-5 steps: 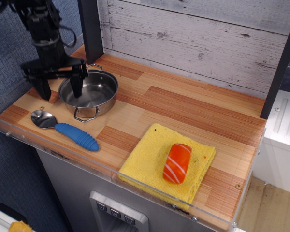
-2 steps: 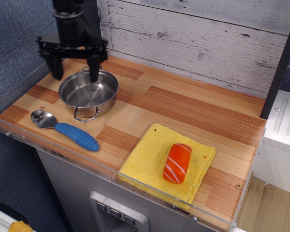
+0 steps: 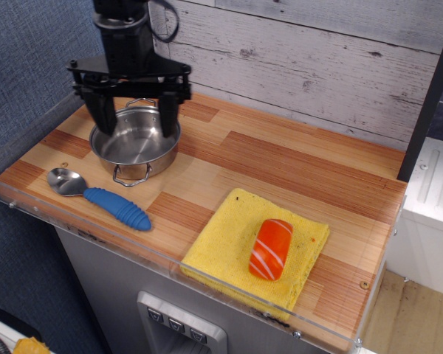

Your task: Place the metal pot behind the blue spoon.

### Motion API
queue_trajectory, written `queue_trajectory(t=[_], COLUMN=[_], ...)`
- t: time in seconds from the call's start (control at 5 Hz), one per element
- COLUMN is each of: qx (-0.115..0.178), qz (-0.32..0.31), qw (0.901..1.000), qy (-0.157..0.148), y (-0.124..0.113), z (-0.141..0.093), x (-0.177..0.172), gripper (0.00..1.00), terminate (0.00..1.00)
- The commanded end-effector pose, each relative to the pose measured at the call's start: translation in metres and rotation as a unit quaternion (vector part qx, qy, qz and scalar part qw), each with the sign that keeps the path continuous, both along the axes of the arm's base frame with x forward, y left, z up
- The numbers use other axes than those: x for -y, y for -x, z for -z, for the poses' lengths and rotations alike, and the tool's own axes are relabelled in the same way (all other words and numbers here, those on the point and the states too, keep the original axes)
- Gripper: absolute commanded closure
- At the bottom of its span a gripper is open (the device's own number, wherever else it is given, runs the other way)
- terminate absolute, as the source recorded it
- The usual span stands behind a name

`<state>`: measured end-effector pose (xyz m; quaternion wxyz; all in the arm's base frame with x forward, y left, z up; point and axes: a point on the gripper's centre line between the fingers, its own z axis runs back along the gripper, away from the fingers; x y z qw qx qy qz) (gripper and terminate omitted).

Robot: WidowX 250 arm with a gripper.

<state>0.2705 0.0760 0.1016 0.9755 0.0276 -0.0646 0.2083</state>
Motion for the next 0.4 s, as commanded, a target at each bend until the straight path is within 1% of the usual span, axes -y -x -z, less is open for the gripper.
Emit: queue_trajectory(t=[0.0,0.2], qx=[0.036,0.036], qz=[0.041,0.041], qw=[0.9985,0.9985], qy=[-0.001,-0.001], y=[0.0282,0.0282], z=[-0.0221,-0.0221], x=[0.0537,0.0537], gripper=[0.0,0.0], terminate=[0.0,1.0])
